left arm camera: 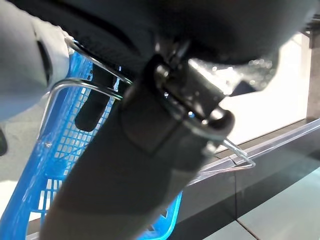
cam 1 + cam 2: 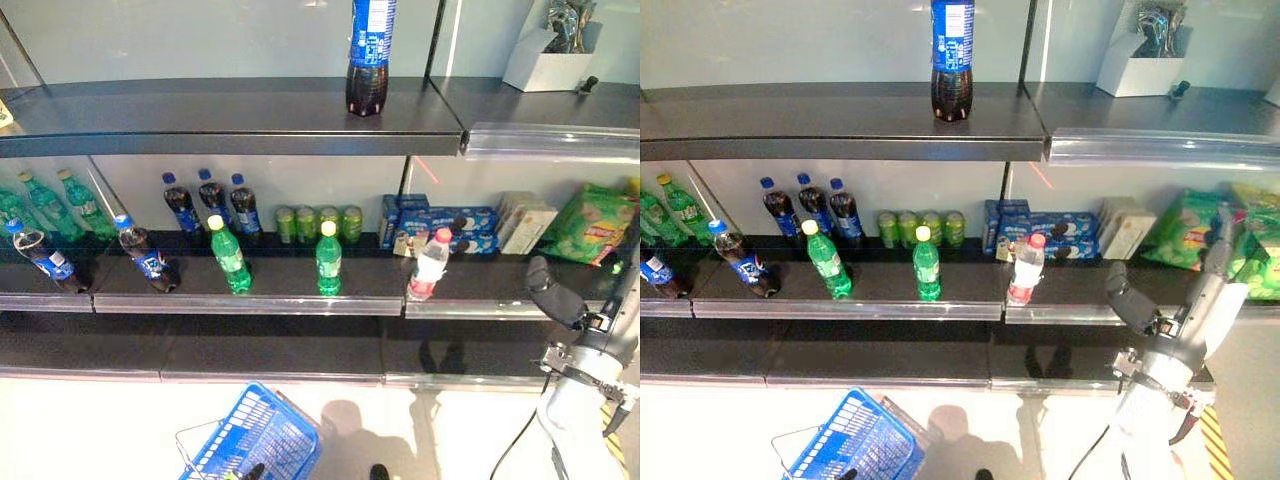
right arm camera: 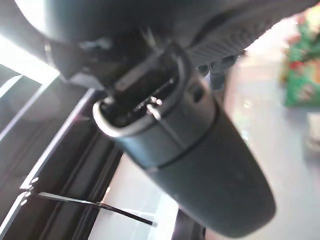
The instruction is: Pick up the drink and place into the basket.
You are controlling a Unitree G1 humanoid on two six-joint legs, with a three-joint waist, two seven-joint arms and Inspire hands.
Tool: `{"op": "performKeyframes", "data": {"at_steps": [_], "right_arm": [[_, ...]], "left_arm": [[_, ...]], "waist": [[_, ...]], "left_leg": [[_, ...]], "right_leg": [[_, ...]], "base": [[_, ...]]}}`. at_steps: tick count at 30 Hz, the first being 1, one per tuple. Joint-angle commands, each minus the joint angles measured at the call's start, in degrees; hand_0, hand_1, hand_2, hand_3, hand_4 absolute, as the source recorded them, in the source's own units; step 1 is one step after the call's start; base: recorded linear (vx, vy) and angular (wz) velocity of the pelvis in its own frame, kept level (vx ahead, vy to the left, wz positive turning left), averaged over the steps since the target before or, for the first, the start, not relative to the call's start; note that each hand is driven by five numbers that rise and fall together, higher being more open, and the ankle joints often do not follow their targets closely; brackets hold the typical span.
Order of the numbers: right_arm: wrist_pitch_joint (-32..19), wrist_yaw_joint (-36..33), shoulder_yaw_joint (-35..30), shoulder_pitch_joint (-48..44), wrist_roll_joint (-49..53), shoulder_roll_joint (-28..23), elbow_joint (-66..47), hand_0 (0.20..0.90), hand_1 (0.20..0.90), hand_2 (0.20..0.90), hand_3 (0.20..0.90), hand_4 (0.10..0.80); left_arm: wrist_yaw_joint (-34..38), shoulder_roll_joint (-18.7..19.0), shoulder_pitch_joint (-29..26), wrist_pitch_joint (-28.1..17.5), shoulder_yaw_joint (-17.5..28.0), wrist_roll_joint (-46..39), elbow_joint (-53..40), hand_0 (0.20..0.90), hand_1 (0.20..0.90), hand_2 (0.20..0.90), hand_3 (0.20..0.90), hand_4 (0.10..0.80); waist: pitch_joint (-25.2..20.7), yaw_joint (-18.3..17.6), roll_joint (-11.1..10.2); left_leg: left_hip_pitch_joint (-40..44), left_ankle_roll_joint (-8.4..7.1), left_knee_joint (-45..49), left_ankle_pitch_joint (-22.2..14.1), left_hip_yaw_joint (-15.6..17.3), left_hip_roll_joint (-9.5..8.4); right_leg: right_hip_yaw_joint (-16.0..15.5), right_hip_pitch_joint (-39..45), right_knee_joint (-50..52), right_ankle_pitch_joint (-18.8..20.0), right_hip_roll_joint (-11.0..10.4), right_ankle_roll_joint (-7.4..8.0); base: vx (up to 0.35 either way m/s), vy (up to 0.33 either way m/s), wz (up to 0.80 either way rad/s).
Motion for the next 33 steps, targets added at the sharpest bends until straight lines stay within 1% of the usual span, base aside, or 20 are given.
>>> {"op": "performKeyframes", "data": {"at_steps": [1,3,4,7,10,13,14,17,20,25,28,30,33], "right_arm": [[-3.2,3.4,0.1,-6.4,3.3,-0.9,-5.1,0.9,0.9,0.9,0.9,0.8],[-3.7,3.2,1.4,-7.0,3.3,-0.6,-4.8,0.9,0.9,0.9,0.9,0.8],[-4.4,2.2,2.4,-8.1,3.8,-0.8,-4.6,0.9,0.9,0.9,0.9,0.8],[-7.1,-0.8,3.3,-11.7,6.1,-1.0,-3.4,0.9,0.9,0.9,0.9,0.8],[-9.3,-4.8,3.6,-14.9,6.3,0.3,-2.6,0.9,0.9,0.9,0.9,0.8],[-9.6,-6.7,3.7,-16.5,6.3,1.0,-2.1,0.9,0.9,0.9,0.9,0.8],[-9.1,-8.5,3.6,-18.7,6.6,0.6,-1.8,0.9,0.9,0.9,0.9,0.8],[-9.0,-11.2,3.4,-22.3,6.5,0.6,-1.0,0.9,0.9,0.9,0.9,0.8],[-8.5,-14.3,3.8,-27.4,6.2,0.6,0.3,0.9,0.9,0.9,0.9,0.8],[-7.4,-14.9,4.8,-32.3,8.0,0.1,1.3,0.9,0.9,0.9,0.9,0.8],[-6.2,-12.6,5.4,-35.7,11.0,-0.1,2.6,0.9,0.9,0.9,0.9,0.8],[-4.5,-11.5,6.0,-38.0,11.7,0.0,3.0,0.9,0.9,0.9,0.9,0.8],[-3.6,-10.3,6.3,-39.8,11.6,-0.2,3.4,0.9,0.9,0.9,0.9,0.8]], "left_arm": [[-1.0,4.0,-3.0,-7.0,-0.5,2.3,-2.5,0.3,0.3,0.3,0.2,0.1],[-0.7,4.0,-3.2,-6.9,-1.3,1.6,-3.3,0.3,0.3,0.3,0.2,0.1],[-0.4,4.1,-3.2,-6.7,-2.3,0.7,-4.6,0.3,0.3,0.3,0.2,0.1],[0.5,4.5,-4.3,-6.3,-4.2,-1.0,-5.7,0.3,0.3,0.3,0.2,0.1],[1.4,4.8,-5.4,-6.4,-5.5,-2.3,-6.5,0.3,0.3,0.3,0.2,0.1],[1.9,4.7,-5.8,-6.8,-6.5,-2.9,-7.1,0.3,0.3,0.3,0.2,0.1],[1.7,5.1,-6.3,-7.0,-7.4,-3.6,-8.0,0.3,0.3,0.3,0.2,0.1],[1.1,5.6,-7.8,-7.8,-8.6,-5.1,-9.0,0.3,0.3,0.3,0.2,0.1],[0.7,5.7,-9.5,-9.1,-10.9,-7.4,-10.5,0.3,0.3,0.3,0.2,0.1],[-1.2,5.7,-11.1,-10.7,-12.7,-9.2,-12.0,0.3,0.3,0.3,0.2,0.1],[-1.4,6.0,-12.5,-10.3,-13.7,-9.6,-12.8,0.3,0.3,0.3,0.2,0.1],[-0.8,6.0,-13.2,-9.7,-14.1,-9.5,-13.4,0.3,0.3,0.3,0.2,0.1],[-0.8,6.3,-13.7,-9.1,-14.3,-9.7,-13.3,0.3,0.3,0.3,0.2,0.1]], "waist": [[1.4,1.3,-2.4],[2.4,1.6,-2.4],[3.9,2.0,-2.3],[6.2,2.7,-1.7],[8.5,3.2,-1.0],[10.1,3.5,-0.6],[11.6,3.7,-0.4],[14.1,3.7,0.0],[17.5,3.7,1.1],[20.3,3.6,2.2],[21.8,3.7,2.7],[22.5,3.8,2.9],[23.1,4.0,3.1]], "left_leg": [[-1.7,1.87,3.2,0.2,0.1,-0.36],[-3.6,1.91,6.3,-0.4,-0.9,-0.62],[-5.7,1.94,8.4,-0.6,-1.9,-0.86],[-9.4,2.03,10.5,-0.5,-3.3,-1.2],[-11.8,2.21,11.5,-0.2,-4.3,-1.6],[-13.0,2.26,12.1,0.0,-4.8,-1.92],[-14.6,2.34,13.3,0.0,-5.3,-2.12],[-17.8,2.42,15.6,0.1,-6.0,-2.18],[-21.3,2.43,17.7,0.4,-6.9,-2.58],[-24.3,2.52,18.9,0.8,-7.4,-3.17],[-26.2,2.59,19.9,1.0,-7.9,-3.53],[-27.0,2.61,20.2,1.2,-8.1,-3.63],[-27.5,2.67,20.1,1.5,-8.1,-3.63]], "right_leg": [[-0.4,3.5,3.6,-5.0,-4.3,3.22],[-0.5,2.5,5.8,-5.8,-4.2,2.59],[-0.4,1.0,7.4,-6.2,-4.3,2.21],[-0.6,-2.2,9.8,-6.6,-4.4,1.73],[-0.7,-4.5,11.2,-6.9,-4.3,1.41],[-1.1,-5.2,11.6,-7.0,-4.4,1.18],[-1.2,-6.4,12.5,-7.1,-4.6,0.95],[-1.5,-9.2,14.3,-7.1,-4.9,0.51],[-1.5,-12.4,16.2,-7.0,-5.4,-0.02],[-1.2,-15.6,17.8,-7.0,-5.9,-0.32],[-1.2,-17.3,18.6,-6.8,-6.0,-0.48],[-1.2,-18.0,18.8,-6.9,-6.0,-0.56],[-1.2,-18.3,18.8,-6.8,-5.8,-0.68]], "base": [[0.046,-0.013,-0.03],[0.021,-0.008,-0.02],[0.0,0.0,0.0],[-0.074,0.012,0.04],[-0.087,0.004,0.07],[-0.037,-0.023,0.06],[-0.091,-0.04,0.11],[-0.13,-0.028,0.13],[-0.133,0.022,0.04],[-0.072,0.015,0.04],[-0.073,-0.005,0.01],[-0.042,-0.012,0.01],[0.0,0.0,0.0]]}}
